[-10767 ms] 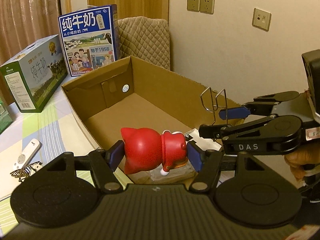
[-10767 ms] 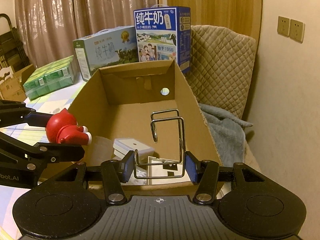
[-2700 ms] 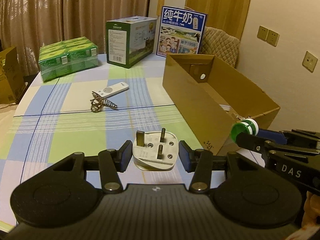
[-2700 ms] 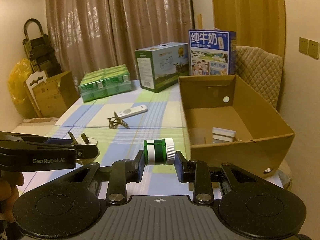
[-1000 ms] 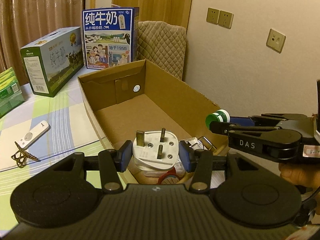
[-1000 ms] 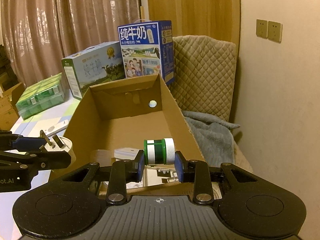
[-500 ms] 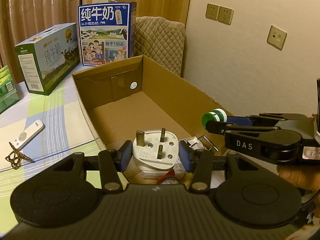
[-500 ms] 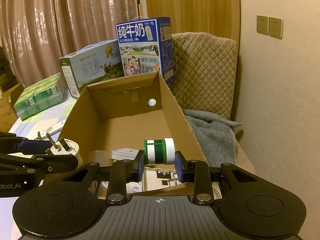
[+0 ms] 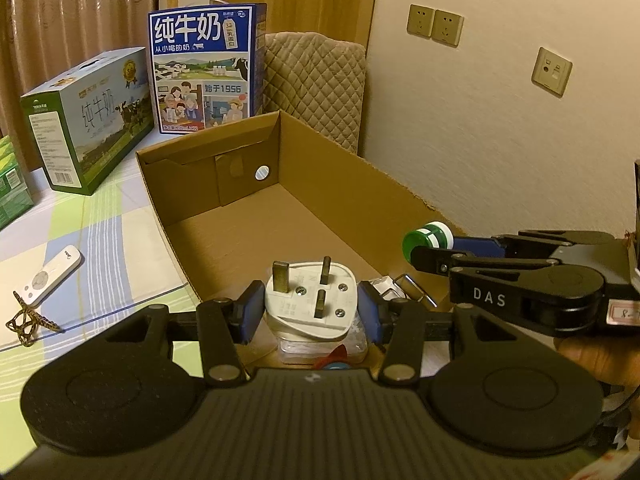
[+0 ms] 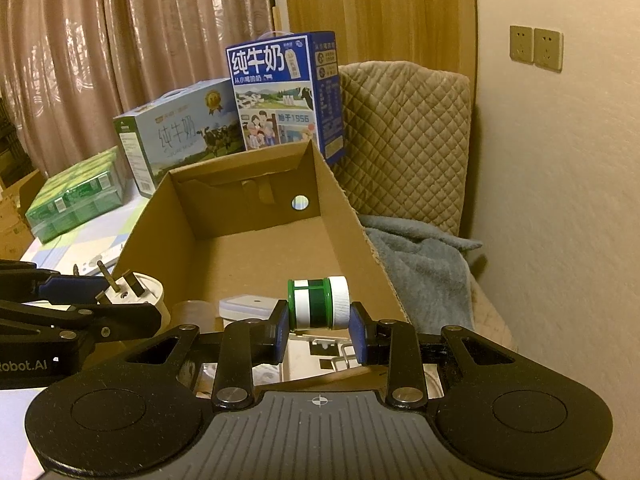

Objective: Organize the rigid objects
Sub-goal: 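Lower the plug into the box and open the left gripper while the right holds the bottle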

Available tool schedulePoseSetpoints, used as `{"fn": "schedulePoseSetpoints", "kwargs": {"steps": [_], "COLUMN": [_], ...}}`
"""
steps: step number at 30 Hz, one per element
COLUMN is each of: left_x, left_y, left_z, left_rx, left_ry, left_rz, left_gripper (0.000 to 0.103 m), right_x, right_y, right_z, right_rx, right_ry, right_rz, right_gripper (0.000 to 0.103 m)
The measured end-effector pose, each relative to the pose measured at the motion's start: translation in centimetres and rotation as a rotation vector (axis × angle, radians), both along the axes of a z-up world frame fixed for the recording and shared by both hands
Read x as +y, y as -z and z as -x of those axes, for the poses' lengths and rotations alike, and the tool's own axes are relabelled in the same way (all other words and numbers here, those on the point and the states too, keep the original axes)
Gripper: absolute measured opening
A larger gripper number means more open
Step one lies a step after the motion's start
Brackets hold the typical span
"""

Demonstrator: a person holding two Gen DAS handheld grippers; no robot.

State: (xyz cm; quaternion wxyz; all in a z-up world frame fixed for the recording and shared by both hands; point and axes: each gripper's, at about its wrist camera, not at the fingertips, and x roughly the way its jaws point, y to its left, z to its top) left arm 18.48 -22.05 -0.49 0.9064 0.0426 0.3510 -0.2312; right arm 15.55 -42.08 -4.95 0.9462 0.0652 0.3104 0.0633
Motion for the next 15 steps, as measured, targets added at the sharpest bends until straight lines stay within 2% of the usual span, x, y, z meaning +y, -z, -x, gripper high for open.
{"fn": "schedulePoseSetpoints", "kwargs": {"steps": [15], "left_x": [-0.54], "left_y": [0.54], "left_z": [-0.73], "left_rx": [0.005], "left_ry": [0.012], "left_rz": [-0.018], "left_gripper": [0.045], "right_x": [-0.14], "right_y": [0.45], "right_z": [-0.16], "right_rx": [0.009], "right_ry": [0.006], "right_rz": [-0.012], "right_gripper": [0.028]}}
